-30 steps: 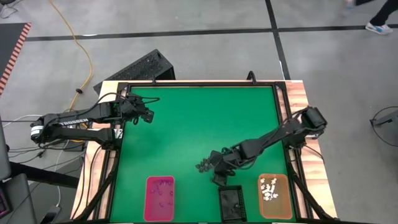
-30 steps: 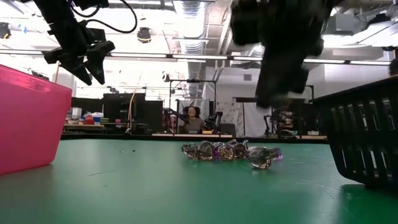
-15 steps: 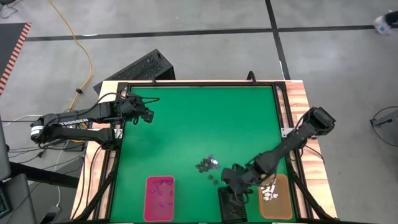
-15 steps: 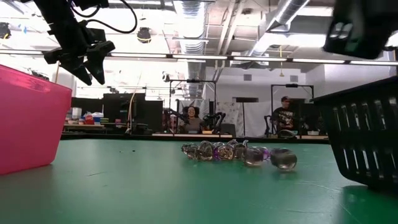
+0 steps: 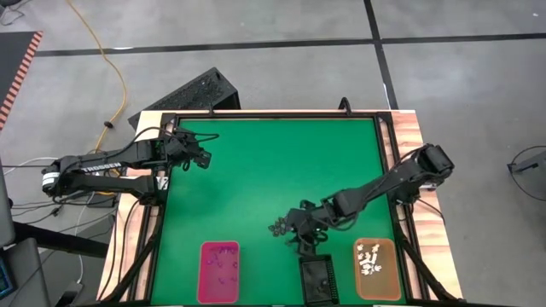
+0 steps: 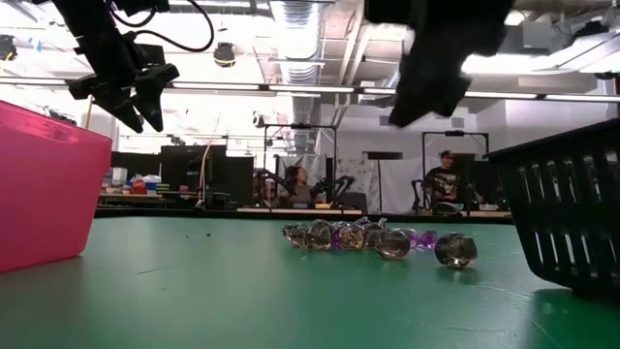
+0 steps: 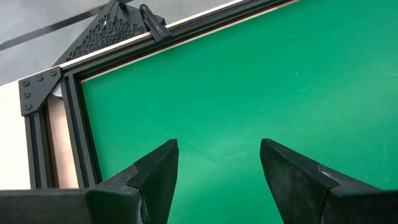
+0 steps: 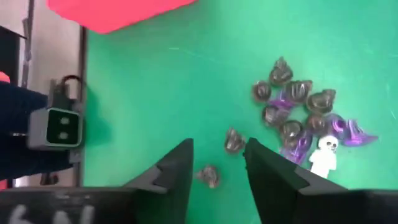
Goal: Sort Halloween decoration
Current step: Put the black skull toy into the black organizing bin
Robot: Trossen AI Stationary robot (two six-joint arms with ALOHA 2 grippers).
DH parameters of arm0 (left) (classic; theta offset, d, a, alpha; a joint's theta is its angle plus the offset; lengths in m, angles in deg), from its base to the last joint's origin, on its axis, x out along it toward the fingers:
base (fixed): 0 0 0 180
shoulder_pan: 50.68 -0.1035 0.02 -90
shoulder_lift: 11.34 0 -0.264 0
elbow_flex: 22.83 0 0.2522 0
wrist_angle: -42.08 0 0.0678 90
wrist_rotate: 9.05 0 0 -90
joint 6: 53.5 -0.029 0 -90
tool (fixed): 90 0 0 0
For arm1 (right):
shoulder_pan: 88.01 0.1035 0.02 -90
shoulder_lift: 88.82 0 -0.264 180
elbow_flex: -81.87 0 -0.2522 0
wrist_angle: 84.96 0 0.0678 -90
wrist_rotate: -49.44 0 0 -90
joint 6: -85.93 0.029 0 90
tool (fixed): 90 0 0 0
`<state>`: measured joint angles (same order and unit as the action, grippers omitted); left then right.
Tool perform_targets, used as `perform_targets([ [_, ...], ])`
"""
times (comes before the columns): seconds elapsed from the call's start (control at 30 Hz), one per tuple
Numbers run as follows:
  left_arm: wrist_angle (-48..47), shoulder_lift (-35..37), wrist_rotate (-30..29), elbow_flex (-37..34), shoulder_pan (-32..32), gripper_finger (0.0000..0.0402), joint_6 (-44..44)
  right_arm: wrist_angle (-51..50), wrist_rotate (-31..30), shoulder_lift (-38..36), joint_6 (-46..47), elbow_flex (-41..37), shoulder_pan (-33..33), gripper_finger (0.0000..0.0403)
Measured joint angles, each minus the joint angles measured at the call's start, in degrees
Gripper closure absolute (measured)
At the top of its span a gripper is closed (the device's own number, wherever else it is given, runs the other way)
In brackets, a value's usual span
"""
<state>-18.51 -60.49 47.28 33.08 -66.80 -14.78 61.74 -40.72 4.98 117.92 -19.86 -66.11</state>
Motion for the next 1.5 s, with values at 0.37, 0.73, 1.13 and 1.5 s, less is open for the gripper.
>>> perform_targets([
  [0.37,-0.04,0.02,-0.22,0.0,0.0,0.0183,0.02,1.49,0.32,11.0,-1.91,3.84,0.07,0.0195],
  [0.73,-0.04,0.02,-0.4,0.0,0.02,0.0183,-0.09,-3.35,0.23,18.88,-2.17,9.64,-0.14,0.0204],
  [1.13,-0.02,0.02,-1.67,0.0,0.02,0.0183,-0.98,-6.95,-0.14,18.44,-2.05,9.8,-1.04,0.0319],
  [1.5,-0.02,0.02,-1.68,0.0,0.02,0.0183,-0.94,-16.25,-0.16,18.73,-8.52,17.92,-1.44,0.0332],
])
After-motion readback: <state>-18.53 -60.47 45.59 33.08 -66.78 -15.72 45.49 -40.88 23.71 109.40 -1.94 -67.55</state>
